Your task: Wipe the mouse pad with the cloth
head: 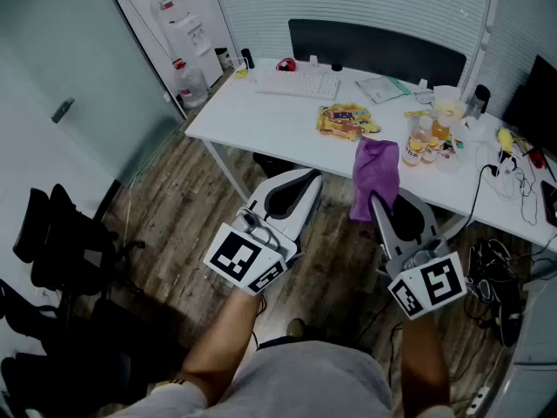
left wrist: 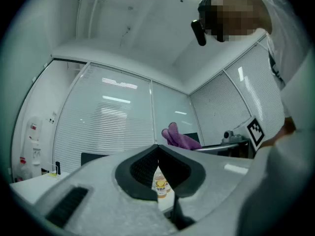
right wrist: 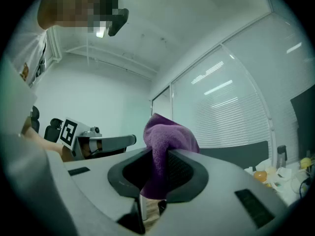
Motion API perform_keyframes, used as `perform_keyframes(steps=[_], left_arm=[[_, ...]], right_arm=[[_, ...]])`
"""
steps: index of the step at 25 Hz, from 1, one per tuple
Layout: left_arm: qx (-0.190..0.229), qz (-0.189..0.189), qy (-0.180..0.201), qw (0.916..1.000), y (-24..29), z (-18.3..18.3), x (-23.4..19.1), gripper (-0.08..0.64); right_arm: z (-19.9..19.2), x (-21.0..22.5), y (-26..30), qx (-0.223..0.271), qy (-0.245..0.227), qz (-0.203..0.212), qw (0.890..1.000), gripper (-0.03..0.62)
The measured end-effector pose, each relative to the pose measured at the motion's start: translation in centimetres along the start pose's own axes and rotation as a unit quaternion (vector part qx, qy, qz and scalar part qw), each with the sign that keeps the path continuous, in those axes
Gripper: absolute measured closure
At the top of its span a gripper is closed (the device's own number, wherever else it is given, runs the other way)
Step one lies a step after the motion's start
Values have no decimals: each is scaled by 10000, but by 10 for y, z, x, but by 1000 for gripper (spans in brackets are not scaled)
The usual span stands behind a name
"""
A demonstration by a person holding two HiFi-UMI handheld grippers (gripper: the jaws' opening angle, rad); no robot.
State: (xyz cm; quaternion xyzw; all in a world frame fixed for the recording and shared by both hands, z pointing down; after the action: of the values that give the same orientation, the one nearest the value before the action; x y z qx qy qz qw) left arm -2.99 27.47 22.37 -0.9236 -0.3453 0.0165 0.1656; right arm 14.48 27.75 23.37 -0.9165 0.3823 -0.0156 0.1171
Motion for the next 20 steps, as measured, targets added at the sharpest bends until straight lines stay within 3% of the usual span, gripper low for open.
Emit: perform_keyframes(steps=[20], left_arm=[[-93, 269, 106, 9995, 17, -8, 6, 545]], right_arm=[[-3, 30, -12, 11, 6, 190, 9998, 523]])
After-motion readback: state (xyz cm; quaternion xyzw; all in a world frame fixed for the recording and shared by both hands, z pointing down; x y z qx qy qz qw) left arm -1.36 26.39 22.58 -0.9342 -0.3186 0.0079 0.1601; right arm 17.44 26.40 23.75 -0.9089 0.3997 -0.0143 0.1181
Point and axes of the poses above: the fingertips, and each gripper's own axes: y forward along the fingers, x to its right, z out of its top, the point moved 6 cm from there along -y, backward along the fingers, and after that the axes turned 4 degrees about x, right-handed, at the moved point
